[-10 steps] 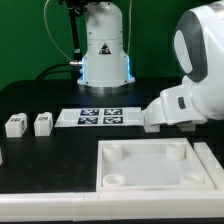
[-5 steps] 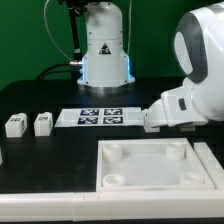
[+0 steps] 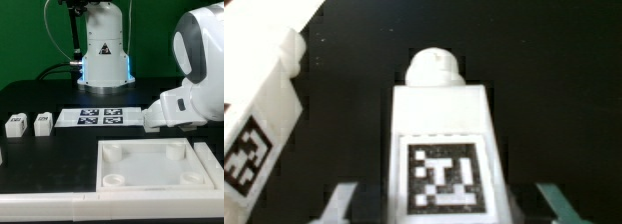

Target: Assemble one leg

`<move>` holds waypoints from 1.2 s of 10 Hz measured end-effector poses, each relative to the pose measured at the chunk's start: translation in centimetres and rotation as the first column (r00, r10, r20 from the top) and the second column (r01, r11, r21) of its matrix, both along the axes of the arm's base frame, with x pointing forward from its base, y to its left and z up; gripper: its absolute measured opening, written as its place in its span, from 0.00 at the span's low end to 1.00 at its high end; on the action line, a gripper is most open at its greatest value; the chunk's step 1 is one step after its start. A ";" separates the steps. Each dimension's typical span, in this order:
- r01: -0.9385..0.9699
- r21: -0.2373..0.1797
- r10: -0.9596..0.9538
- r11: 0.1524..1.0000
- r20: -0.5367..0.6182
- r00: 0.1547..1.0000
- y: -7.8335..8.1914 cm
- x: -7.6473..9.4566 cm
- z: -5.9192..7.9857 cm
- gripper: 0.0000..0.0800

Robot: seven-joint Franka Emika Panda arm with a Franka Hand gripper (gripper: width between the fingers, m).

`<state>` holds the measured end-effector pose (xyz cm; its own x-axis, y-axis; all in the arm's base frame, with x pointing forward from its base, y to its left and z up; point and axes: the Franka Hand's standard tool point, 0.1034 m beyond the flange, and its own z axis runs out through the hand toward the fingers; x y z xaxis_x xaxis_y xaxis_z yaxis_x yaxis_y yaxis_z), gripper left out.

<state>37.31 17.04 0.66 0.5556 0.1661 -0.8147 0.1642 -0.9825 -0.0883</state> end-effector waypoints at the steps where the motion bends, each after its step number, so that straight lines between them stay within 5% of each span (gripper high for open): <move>1: 0.000 0.000 0.000 1.000 0.000 1.000 0.0 0.1 0.2 0.36; 7: -0.006 0.006 0.006 1.000 0.050 0.999 -1.9 1.6 7.6 0.36; 9: 0.000 0.018 -0.002 1.000 0.114 0.993 -1.6 2.2 6.8 0.36; 12: 0.013 0.053 -0.032 0.999 0.378 0.925 -1.7 3.1 6.9 0.36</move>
Offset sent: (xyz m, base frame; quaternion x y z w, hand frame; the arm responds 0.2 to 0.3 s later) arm -0.0067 -0.0111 0.0655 0.0238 -0.0284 0.0347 0.9987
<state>40.41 15.35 7.53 0.8248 0.1843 -0.5345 0.1730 -0.9823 -0.0717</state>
